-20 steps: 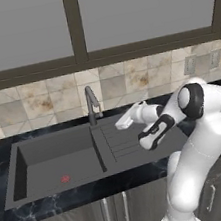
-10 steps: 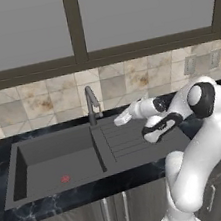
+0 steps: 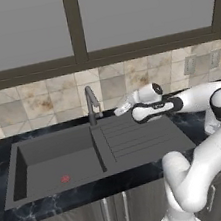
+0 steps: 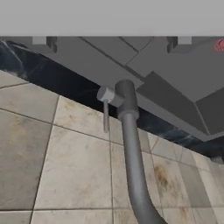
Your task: Turn on the sink faucet and place the jug under the water for a few seconds to fill it up.
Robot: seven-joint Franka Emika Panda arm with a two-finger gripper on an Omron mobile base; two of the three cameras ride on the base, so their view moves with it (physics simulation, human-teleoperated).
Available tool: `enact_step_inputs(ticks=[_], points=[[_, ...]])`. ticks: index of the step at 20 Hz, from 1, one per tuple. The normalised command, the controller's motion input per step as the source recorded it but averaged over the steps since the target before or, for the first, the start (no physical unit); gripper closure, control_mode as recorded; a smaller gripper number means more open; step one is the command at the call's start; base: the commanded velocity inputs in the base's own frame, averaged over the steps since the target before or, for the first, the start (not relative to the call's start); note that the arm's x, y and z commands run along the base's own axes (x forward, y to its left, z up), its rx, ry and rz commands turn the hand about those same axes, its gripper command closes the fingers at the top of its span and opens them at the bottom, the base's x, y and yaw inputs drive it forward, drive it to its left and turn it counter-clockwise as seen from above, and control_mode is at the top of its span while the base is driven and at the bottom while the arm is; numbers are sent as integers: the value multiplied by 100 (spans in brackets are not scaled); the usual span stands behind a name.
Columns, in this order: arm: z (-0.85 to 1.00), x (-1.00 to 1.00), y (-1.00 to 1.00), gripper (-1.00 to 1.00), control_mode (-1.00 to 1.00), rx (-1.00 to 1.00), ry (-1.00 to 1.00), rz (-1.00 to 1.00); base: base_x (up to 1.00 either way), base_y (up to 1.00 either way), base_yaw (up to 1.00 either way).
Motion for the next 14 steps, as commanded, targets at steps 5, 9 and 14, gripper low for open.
enact_step_inputs(ticks=[5, 9, 14], points=[[0, 13, 6, -100, -100, 0, -1, 3, 0, 0, 0], [-23, 0, 2, -100, -100, 0, -9, 11, 0, 0, 0], [-13, 0, 11, -100, -100, 0, -10, 11, 0, 0, 0]])
